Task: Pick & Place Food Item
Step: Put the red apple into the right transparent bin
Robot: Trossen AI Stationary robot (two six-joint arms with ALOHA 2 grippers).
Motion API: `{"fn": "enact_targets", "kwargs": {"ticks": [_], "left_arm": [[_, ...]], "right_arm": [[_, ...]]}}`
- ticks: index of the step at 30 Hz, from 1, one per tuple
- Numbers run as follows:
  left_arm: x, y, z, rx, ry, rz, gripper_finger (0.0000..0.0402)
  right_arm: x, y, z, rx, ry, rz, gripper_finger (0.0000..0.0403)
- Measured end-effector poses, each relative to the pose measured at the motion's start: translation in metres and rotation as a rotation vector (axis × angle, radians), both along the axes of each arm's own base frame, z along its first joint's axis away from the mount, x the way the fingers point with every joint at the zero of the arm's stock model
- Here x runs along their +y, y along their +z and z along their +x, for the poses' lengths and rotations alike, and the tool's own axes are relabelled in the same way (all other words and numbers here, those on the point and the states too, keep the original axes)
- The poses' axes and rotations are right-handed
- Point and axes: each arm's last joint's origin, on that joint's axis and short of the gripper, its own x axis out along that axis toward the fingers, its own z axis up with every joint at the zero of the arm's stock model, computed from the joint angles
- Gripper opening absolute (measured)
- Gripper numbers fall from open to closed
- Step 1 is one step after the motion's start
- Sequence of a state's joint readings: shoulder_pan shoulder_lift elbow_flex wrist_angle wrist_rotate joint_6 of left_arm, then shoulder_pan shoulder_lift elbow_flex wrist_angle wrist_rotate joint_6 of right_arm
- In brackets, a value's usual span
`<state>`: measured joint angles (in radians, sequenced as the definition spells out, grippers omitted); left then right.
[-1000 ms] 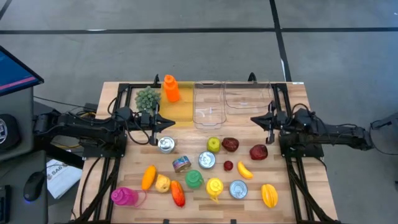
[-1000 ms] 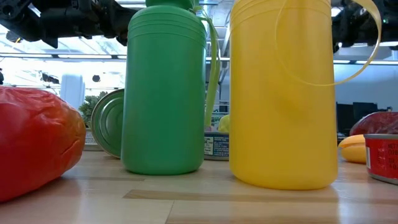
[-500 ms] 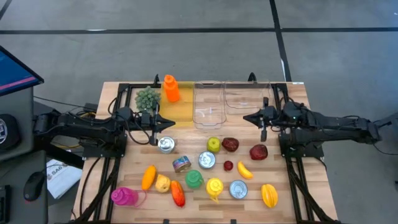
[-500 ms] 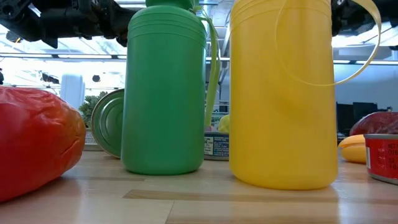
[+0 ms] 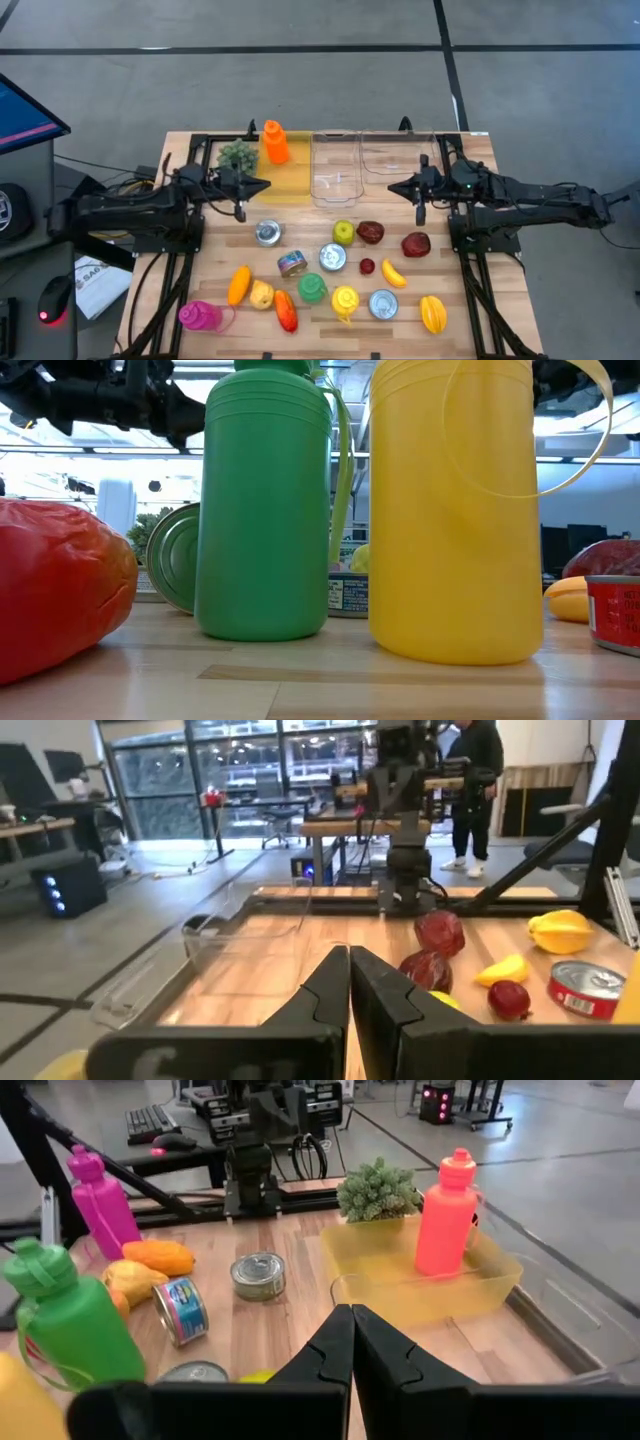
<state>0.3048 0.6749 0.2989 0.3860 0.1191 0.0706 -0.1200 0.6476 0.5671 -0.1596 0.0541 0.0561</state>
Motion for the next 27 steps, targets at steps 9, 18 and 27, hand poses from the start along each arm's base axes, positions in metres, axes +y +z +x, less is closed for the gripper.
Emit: {"fn": "enact_targets", "kwargs": {"ticks": [9,18,27], "left_arm": [[-0.004,0.01,-0.01,-0.065,-0.008,0.021,0.0001],[-0.004,0.01,-0.01,-0.065,-0.008,0.02,0.0001],[-0.004,0.01,-0.01,-0.065,-0.008,0.02,0.0001]], "right_arm": [[-0.004,-0.006,0.009,0.066,-0.037,0.044,0.0001],[-0.019,0.0,0.027,0.309,-0.129,0.124,0.0001],[-0.016,0.003,0.042,0.413,-0.133,0.233,0.0001]]}}
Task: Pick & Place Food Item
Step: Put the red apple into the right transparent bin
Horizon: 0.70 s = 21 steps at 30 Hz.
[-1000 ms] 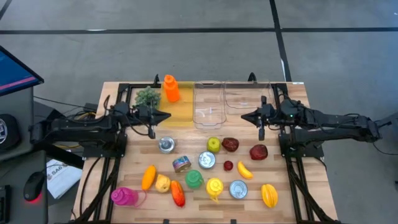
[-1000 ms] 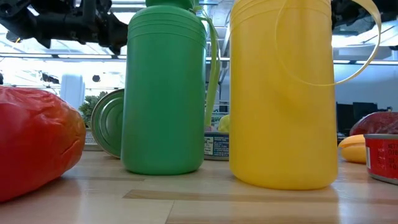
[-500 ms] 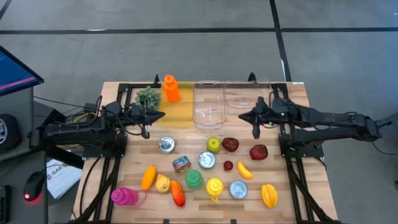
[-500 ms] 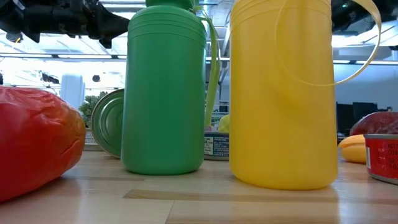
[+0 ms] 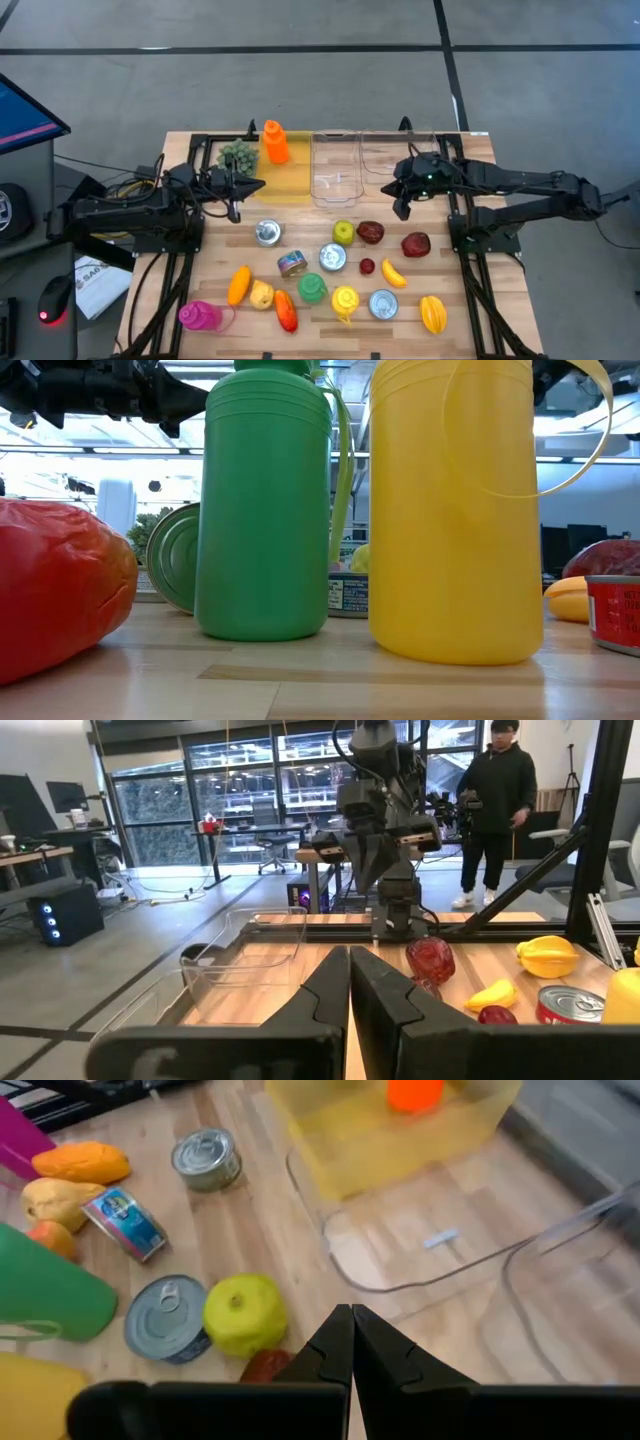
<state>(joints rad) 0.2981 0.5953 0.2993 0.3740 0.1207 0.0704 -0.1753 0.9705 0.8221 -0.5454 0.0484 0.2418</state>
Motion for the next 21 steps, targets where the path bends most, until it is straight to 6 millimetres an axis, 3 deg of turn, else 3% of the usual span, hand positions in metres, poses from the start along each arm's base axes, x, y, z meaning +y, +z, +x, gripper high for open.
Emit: {"fn": "enact_targets", "kwargs": {"ticks": [10,21], "left_arm": [[0.0,0.0,0.0,0.0,0.0,0.0,0.0001],[0.0,0.006,-0.001,-0.065,0.0,0.023,0.0001]], "right_arm": [[0.009,-0.009,0.011,0.061,0.136,-0.018,0.0001],[0.009,-0.013,0.011,0.1,0.139,-0.012,0.0001]]}}
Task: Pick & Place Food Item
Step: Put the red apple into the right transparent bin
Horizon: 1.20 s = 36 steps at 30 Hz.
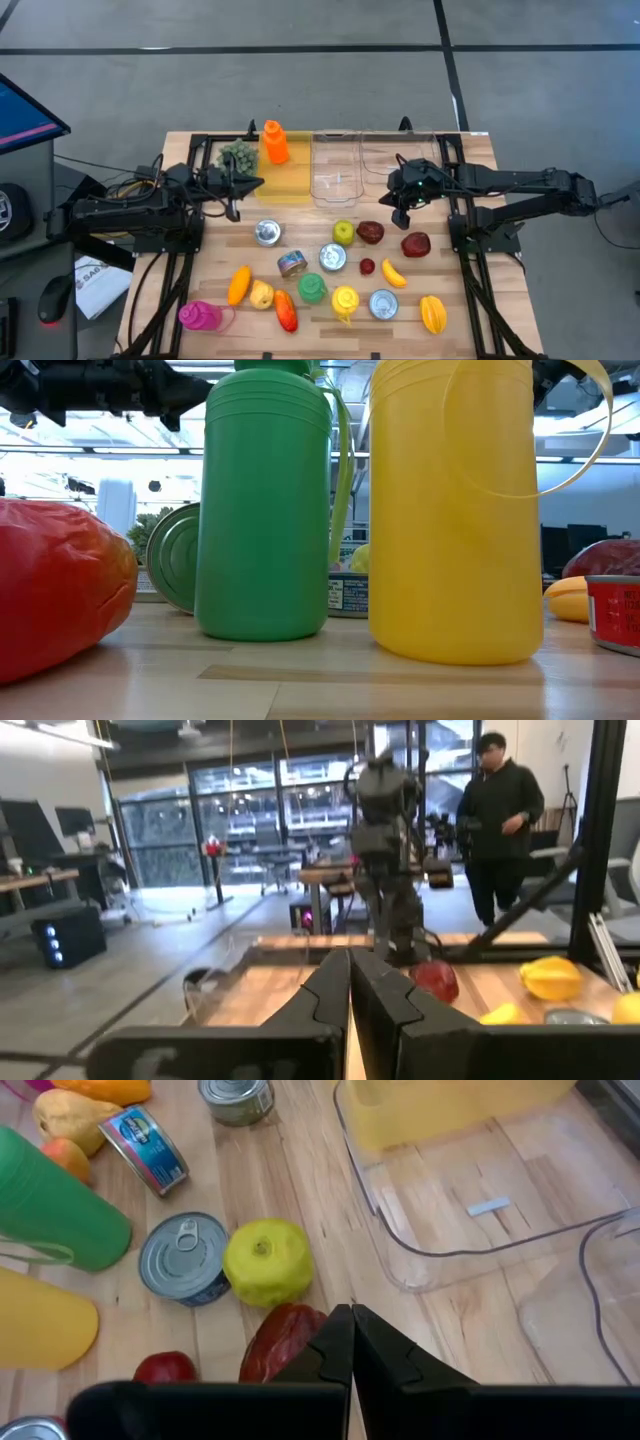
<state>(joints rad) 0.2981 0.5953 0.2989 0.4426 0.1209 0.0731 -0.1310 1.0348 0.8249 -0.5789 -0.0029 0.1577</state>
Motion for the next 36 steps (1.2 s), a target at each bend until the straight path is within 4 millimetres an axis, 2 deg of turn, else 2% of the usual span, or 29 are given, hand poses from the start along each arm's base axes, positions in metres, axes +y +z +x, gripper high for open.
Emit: {"fn": "enact_targets", "kwargs": {"ticks": [11,16,21,26,36], "left_arm": [[-0.0001,0.0018,-0.0003,-0.018,-0.001,0.003,0.0001],[-0.0001,0.0036,-0.0006,-0.031,0.006,0.041,0.0001],[-0.0001,0.0035,-0.0005,-0.027,0.009,0.058,0.0001],[-0.0001,0.0035,-0.0005,-0.041,-0.005,-0.021,0.0001],[0.0,0.0033,-0.0004,-0.055,-0.02,-0.114,0.0001]], "right_arm": [[0.0,0.0001,0.0001,-0.002,-0.009,0.007,0.0001],[-0.0001,0.0001,0.0001,-0.018,-0.124,0.12,0.0001],[-0.004,0.0004,-0.0004,-0.026,-0.173,0.152,0.0001],[-0.0073,0.0004,-0.0006,-0.032,-0.216,0.177,0.0001],[-0.0074,0.0038,0.0031,-0.081,-0.195,0.16,0.0001]]}}
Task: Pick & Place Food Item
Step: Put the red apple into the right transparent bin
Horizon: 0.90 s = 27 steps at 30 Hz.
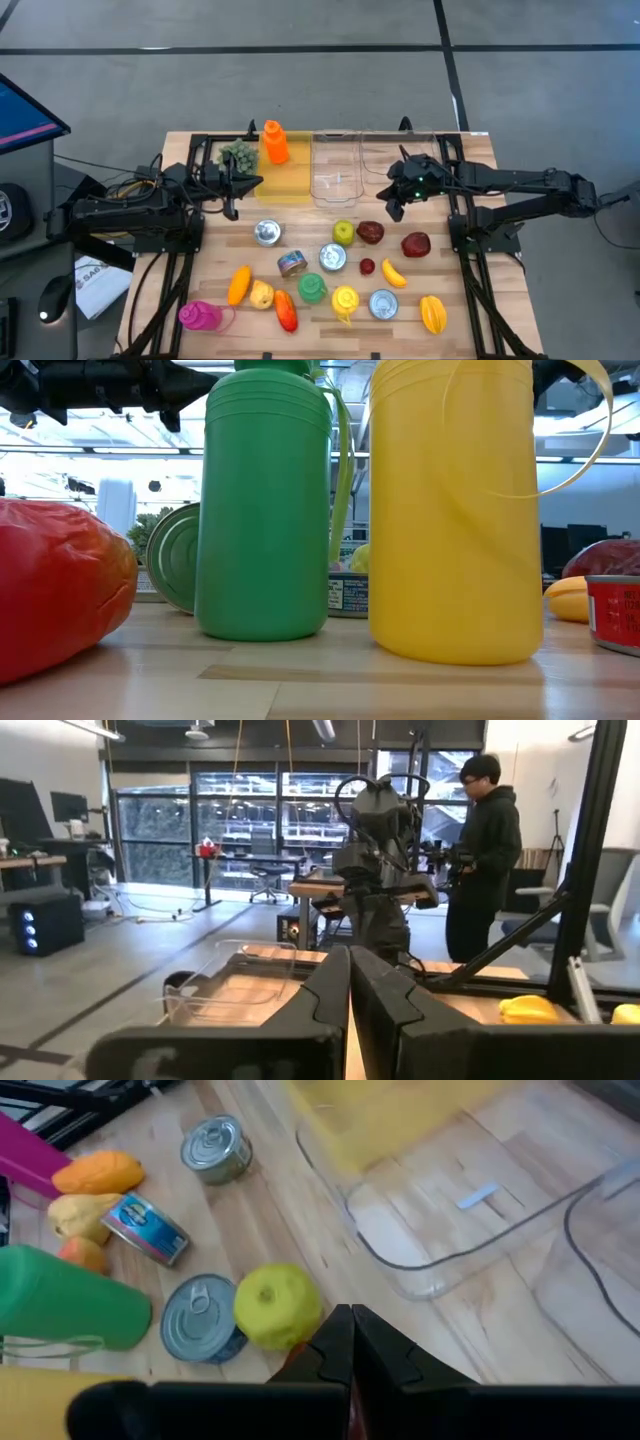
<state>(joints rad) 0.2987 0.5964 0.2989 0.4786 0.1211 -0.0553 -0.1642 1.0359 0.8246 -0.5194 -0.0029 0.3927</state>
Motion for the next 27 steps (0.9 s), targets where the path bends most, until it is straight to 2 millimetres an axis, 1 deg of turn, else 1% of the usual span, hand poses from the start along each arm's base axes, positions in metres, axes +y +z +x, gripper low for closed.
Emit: {"fn": "enact_targets", "kwargs": {"ticks": [4,23,27], "left_arm": [[0.0,0.0,0.0,-0.006,-0.007,-0.036,0.0001],[0.0,0.0,0.0,-0.007,-0.007,-0.038,0.0001],[0.0,0.0,0.0,-0.007,-0.007,-0.038,0.0001]], "right_arm": [[0.0,0.0003,0.0003,-0.004,0.005,-0.005,0.0001],[0.0017,-0.0007,-0.0001,0.008,0.008,0.002,0.0001],[0.0031,-0.0034,-0.0025,0.048,0.014,0.003,0.0017]]}}
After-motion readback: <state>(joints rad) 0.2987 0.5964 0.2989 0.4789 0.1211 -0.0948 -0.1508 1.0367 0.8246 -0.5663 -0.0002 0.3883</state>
